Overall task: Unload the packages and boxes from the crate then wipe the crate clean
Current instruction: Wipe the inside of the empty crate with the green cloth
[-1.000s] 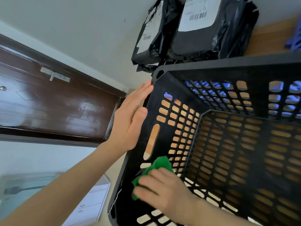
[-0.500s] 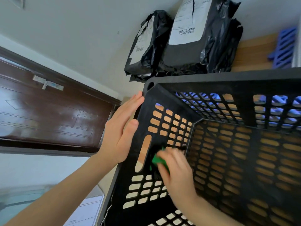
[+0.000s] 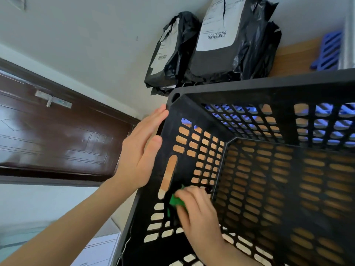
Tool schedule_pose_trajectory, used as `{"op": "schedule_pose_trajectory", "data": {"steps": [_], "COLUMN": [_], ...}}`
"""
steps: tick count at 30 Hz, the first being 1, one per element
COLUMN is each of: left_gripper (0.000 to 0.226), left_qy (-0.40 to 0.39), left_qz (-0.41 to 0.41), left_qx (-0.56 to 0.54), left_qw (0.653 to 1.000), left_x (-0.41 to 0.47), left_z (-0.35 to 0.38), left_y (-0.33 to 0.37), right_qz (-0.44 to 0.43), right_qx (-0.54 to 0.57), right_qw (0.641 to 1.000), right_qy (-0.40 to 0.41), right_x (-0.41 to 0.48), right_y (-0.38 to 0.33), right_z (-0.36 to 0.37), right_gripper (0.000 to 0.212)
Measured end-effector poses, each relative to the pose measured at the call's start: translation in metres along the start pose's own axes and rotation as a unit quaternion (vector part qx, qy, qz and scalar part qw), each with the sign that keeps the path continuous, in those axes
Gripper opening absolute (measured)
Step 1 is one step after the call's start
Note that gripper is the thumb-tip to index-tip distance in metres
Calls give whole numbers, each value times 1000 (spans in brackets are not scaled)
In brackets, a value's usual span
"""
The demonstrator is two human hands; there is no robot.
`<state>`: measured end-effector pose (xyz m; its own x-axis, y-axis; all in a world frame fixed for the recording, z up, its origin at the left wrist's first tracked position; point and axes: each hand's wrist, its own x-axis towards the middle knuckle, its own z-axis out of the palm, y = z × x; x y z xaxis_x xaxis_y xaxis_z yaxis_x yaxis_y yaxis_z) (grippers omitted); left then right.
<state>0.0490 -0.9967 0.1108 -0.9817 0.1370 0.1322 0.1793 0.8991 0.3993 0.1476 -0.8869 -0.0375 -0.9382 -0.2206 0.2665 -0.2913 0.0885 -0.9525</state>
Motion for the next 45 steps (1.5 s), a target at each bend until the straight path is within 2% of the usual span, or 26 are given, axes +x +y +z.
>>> {"op": "schedule_pose_trajectory", "data": {"steps": [2, 6, 8, 12, 14, 20, 22, 26, 28, 32, 34, 39, 45], "left_gripper": [48, 49, 48, 48, 48, 49, 49, 49, 50, 49, 49, 50, 55], "left_qy": [1, -1, -1, 7, 5, 5, 2, 9, 10, 5, 4, -4, -25], "left_qz": [-1, -9, -9, -1, -1, 9, 6, 7, 12, 14, 4, -5, 9], "left_qx": [-6, -11, -12, -20, -22, -24, -29, -28, -28, -34, -41, -45, 3], "left_qw": [1000, 1000, 1000, 1000, 1000, 1000, 1000, 1000, 999, 999, 999, 999, 1000], "left_x": [-1, -1, -1, -1, 0, -2, -1, 1, 1, 1, 1, 2, 3], "left_z": [1, 1, 0, 1, 1, 0, 1, 1, 1, 1, 2, 1, -1], "left_y": [0, 1, 1, 1, 1, -1, 0, 2, 2, 1, 0, 3, 6], "right_qz": [-12, 124, 98, -18, -22, 89, 68, -33, -34, 97, 90, -15, 51], "right_qx": [1, 17, 5, -10, 12, 86, 79, 55, 70, 119, 129, 32, 12], "right_qw": [1000, 983, 988, 1000, 1000, 983, 982, 994, 993, 956, 946, 969, 964], "right_qy": [17, 132, 118, 7, 3, 137, 157, 86, 91, 249, 285, 244, 261], "right_x": [12, 71, 58, -9, -6, 85, 96, 44, 46, 120, 143, 128, 118], "right_y": [4, 5, 2, -7, -5, -29, -37, -41, -36, -36, -39, -23, 21], "right_z": [-2, -10, -5, 7, 7, -17, -18, -6, -7, -29, -35, -14, -3], "right_gripper": [27, 27, 27, 32, 30, 25, 25, 25, 25, 23, 23, 30, 31]}}
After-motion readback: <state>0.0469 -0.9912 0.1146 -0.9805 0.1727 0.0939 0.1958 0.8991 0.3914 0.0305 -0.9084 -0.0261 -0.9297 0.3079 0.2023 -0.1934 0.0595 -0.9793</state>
